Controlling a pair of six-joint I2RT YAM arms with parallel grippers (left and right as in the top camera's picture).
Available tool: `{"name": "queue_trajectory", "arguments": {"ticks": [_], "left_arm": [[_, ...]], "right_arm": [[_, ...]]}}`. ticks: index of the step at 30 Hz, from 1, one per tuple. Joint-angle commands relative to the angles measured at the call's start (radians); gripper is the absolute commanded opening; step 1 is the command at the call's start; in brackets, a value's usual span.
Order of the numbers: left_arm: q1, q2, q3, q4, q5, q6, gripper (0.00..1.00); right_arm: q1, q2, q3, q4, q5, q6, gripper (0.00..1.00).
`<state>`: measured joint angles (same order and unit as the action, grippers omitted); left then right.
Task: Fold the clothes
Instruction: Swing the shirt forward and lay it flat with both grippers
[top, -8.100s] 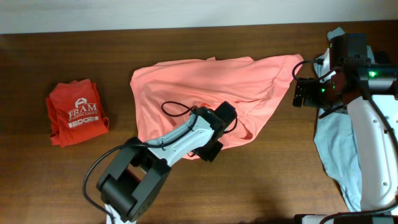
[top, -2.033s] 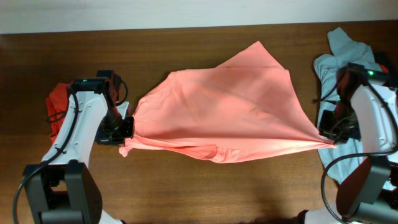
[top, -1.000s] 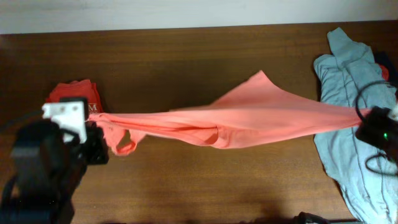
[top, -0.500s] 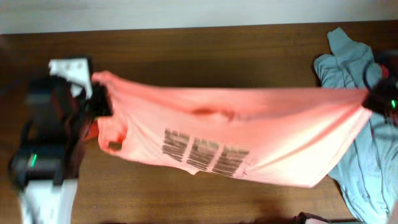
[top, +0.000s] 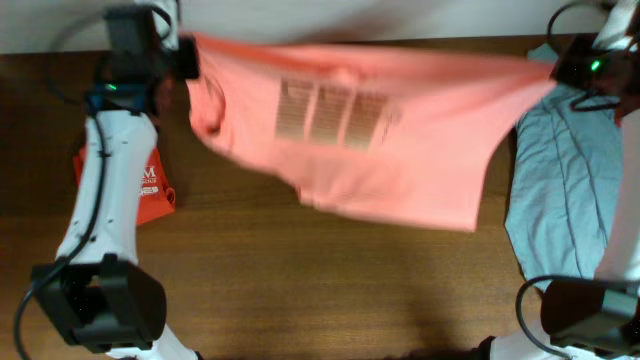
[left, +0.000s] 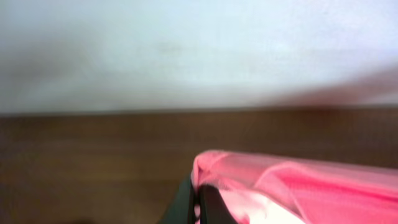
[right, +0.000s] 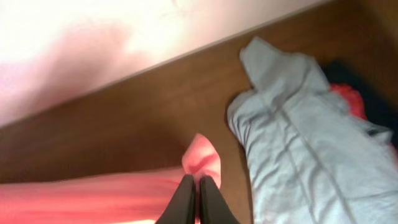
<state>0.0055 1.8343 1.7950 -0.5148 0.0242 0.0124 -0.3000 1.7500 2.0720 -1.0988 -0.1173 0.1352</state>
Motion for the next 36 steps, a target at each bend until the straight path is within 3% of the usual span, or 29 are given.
{"name": "queue_trajectory", "arguments": {"ticks": [1, 7, 11, 18, 24, 31, 36], "left_arm": [[0.043, -0.054, 0.265, -0.109, -0.012, 0.054, 0.00], [0.040, -0.021, 0.275, -0.532, 0.004, 0.053, 0.00], [0.038, 0.057, 0.208, -0.722, 0.018, 0.053, 0.00], [0.036, 0.212, 0.025, -0.819, 0.020, 0.053, 0.00], [0.036, 0.228, -0.087, -0.868, 0.106, 0.053, 0.00], [0.037, 0.228, -0.095, -1.020, 0.140, 0.072, 0.00], [0.037, 0.228, -0.107, -1.083, 0.007, 0.018, 0.00]], "right_arm": [[-0.001, -0.057, 0.150, -0.080, 0.060, -0.021, 0.04], [-0.001, -0.045, 0.099, -0.267, 0.135, -0.028, 0.04], [-0.001, -0.045, -0.021, -0.332, 0.164, -0.054, 0.04], [-0.001, -0.045, -0.340, -0.337, 0.183, -0.058, 0.04], [-0.002, -0.045, -0.569, -0.307, 0.211, -0.049, 0.04], [-0.002, -0.046, -0.625, -0.319, 0.229, -0.041, 0.04], [-0.002, -0.050, -0.625, -0.388, 0.312, 0.038, 0.04]]}}
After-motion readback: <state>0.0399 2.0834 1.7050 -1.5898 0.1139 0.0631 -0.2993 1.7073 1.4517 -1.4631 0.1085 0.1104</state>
